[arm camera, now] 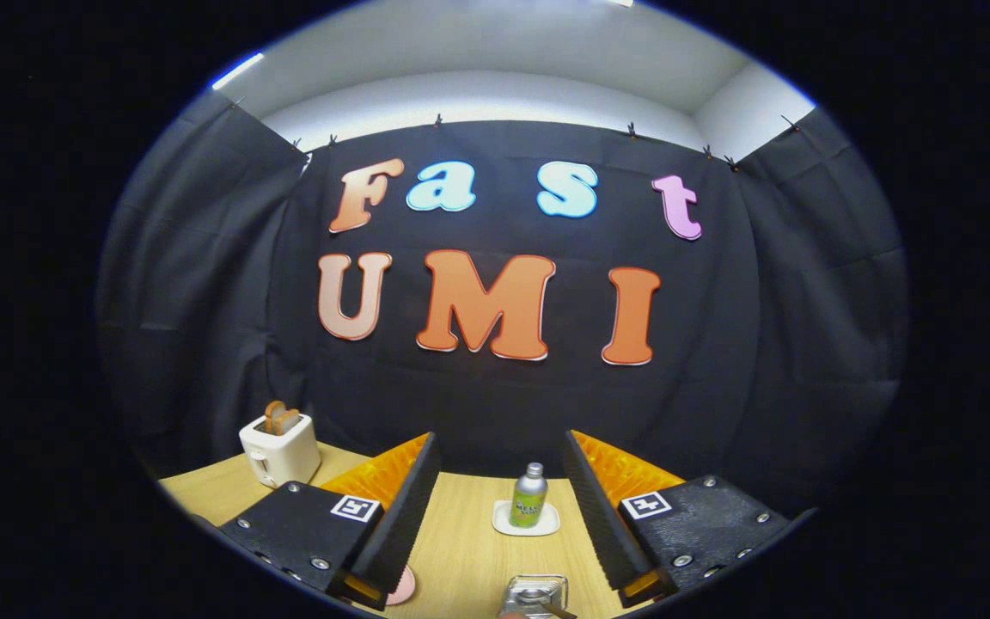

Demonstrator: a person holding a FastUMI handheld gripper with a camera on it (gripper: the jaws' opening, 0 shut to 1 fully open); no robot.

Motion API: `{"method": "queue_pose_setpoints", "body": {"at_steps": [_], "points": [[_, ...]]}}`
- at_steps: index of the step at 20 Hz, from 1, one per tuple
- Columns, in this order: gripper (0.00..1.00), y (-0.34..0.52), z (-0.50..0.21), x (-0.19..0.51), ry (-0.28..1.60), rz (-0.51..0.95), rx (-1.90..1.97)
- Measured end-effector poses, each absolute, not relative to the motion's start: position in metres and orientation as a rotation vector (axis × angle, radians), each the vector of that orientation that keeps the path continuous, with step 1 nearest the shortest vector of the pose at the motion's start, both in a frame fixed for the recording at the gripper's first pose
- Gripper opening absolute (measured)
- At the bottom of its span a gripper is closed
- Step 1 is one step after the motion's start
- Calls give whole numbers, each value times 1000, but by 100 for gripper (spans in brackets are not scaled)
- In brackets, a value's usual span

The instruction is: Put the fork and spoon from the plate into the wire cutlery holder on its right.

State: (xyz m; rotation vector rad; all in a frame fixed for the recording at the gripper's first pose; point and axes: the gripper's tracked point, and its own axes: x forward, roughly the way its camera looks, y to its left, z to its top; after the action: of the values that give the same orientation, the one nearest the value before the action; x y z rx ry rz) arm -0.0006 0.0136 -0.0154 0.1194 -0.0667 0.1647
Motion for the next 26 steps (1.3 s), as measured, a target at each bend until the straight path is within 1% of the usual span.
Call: {"method": "queue_pose_setpoints", "body": {"at_steps": [4,13,19,22,26], "points": [[94,52,-27,-6,-32,232,127],[97,135,-56,-11,35,374,79],[99,182,-127,-16,248,468,62],[99,198,-163,-20,345,487,30],[99,223,-212,-30,532,516,13]]}}
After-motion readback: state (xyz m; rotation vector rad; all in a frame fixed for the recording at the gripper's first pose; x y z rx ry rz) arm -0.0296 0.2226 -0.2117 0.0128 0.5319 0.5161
